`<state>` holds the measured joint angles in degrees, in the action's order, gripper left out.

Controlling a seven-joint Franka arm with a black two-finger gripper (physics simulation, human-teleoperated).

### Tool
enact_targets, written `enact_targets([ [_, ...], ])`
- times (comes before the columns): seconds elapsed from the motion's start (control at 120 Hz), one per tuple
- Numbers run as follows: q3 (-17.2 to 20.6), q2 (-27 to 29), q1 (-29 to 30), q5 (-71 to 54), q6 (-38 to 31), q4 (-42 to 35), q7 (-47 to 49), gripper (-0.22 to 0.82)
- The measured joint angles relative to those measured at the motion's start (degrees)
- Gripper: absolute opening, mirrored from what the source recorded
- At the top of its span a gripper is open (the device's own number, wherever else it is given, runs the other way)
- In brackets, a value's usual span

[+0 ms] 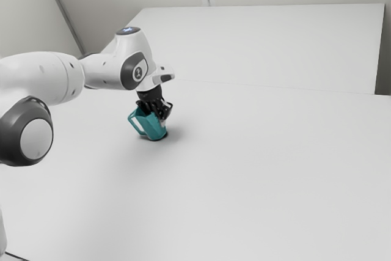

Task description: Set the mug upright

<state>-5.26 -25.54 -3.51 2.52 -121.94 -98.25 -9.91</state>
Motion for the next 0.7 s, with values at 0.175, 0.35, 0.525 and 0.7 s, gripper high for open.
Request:
enact_targets([
  [0.175, 0.0, 0.0, 0.0, 0.6, 0.1, 0.1, -0.4, 0.29],
  [0.35, 0.0, 1.8, 0.0, 0.7, 0.6, 0.4, -0.7, 0.47],
  [0.525, 0.0, 9.0, -0.7, 0.9, 4.7, 0.6, -0.8, 0.54],
  [0.7, -0.1, 16.2, -0.8, 1.1, 12.8, 1.7, -0.7, 0.58],
])
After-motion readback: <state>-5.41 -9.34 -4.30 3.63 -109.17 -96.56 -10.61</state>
